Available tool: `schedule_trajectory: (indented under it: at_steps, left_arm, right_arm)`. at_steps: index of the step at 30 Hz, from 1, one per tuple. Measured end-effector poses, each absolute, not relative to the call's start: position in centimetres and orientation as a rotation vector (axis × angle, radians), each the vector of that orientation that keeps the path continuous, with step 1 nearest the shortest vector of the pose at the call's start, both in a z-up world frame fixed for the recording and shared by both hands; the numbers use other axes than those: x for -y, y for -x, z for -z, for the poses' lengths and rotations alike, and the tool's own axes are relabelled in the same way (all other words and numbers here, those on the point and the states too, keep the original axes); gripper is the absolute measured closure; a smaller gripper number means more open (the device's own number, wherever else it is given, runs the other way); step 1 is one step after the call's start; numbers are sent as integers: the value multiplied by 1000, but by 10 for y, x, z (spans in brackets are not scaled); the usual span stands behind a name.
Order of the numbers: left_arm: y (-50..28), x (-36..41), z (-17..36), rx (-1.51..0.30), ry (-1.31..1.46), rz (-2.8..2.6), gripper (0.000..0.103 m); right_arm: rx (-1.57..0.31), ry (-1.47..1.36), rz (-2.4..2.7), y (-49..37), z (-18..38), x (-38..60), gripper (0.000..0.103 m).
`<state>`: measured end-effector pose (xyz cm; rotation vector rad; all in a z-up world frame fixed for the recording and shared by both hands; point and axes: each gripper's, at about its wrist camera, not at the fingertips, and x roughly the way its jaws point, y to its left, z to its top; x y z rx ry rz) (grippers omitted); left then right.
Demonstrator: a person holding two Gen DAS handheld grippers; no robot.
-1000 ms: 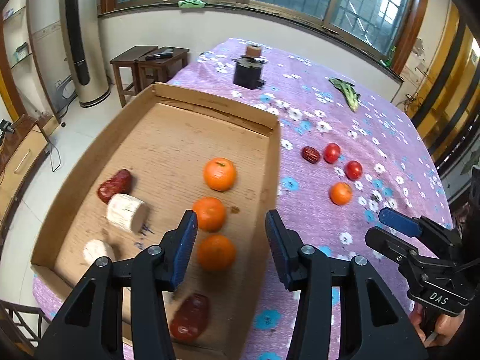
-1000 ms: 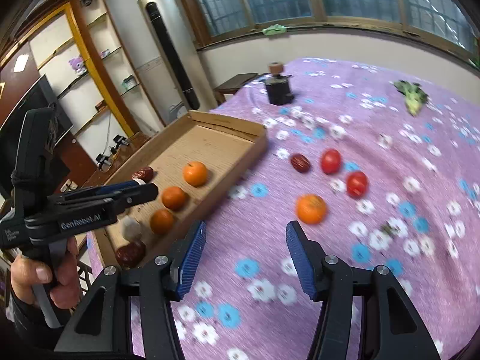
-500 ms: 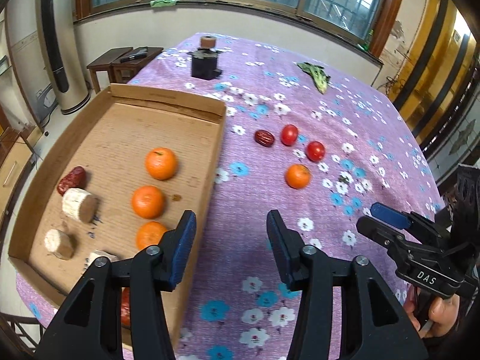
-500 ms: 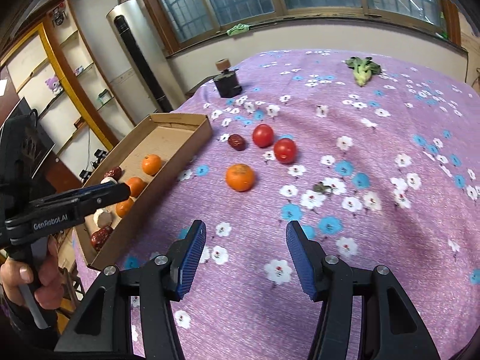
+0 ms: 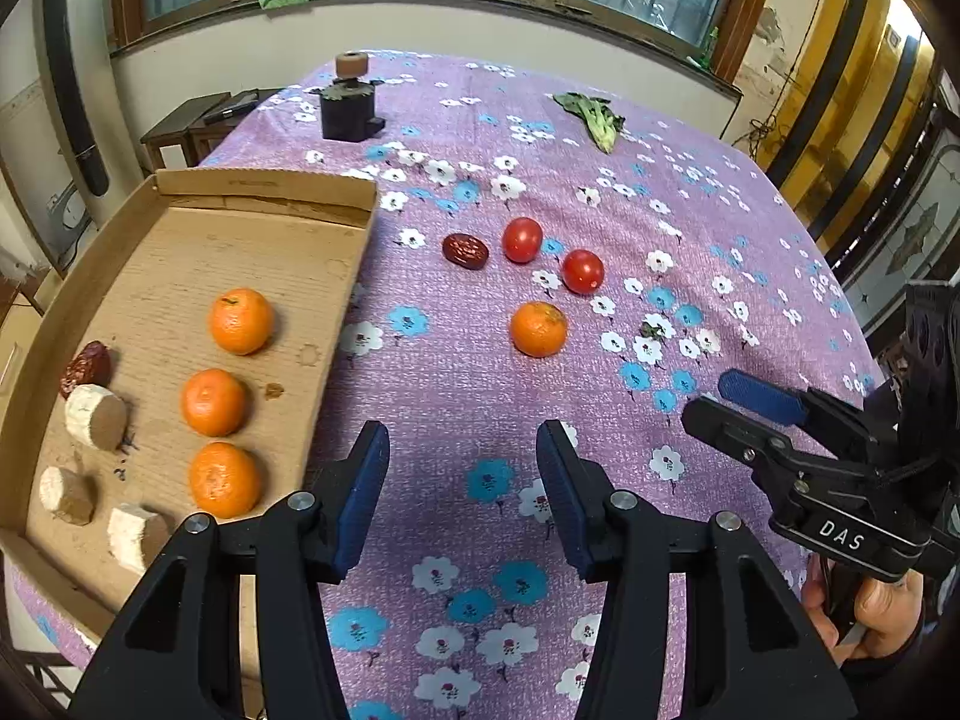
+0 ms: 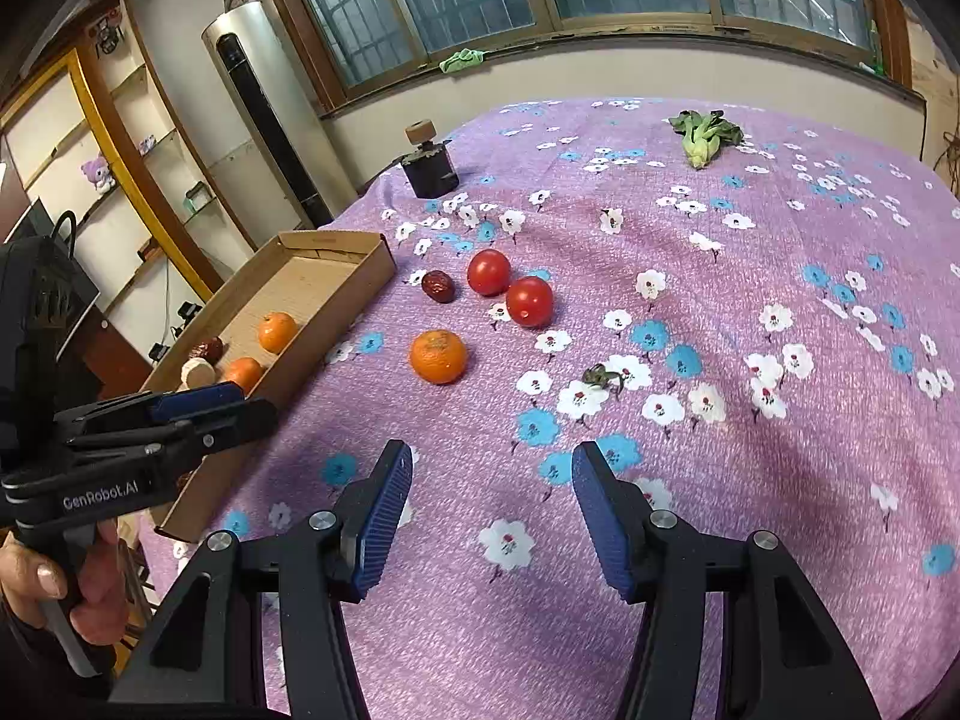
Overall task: Organize fruits
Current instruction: 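Move both grippers back toward the tomatoes and tangerine on the cloth, then grasp a red tomato with the right gripper while the left grasps a tangerine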
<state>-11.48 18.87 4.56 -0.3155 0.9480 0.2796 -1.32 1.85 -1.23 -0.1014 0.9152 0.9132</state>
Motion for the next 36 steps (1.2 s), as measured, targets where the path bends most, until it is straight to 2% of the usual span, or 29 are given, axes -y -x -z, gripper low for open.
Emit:
schedule_trajectory:
  at_steps: [16,20,23,32,33,35,36]
  left_arm:
    - [61,-182,-11,-1007,334,-202,54]
    - [46,-181,-3,-1022,331,-195,54]
    - [37,-180,0,-1027,321,-195,54]
    - [8,-176,3,-998,265,-205,54]
    - [7,-175,3,-995,258,-207,58]
    - [8,-173,3,-991,229,-224,74]
    - [9,-172,3,-991,225,-222,74]
  right_arm:
    - [-906,212,-896,-49,29,-91,48]
    - [-932,224,-901,-63,39,-107,53]
    - [-930,254,-896,-66,44,-113,73]
    - [-879,127,-872,-57,17,-64,73]
    - [-876,110,-868,-55,15,-57,73]
    - [-877,79,-870,-50,11,-45,73]
    - [-879,69,-871,-48,9,-42,73]
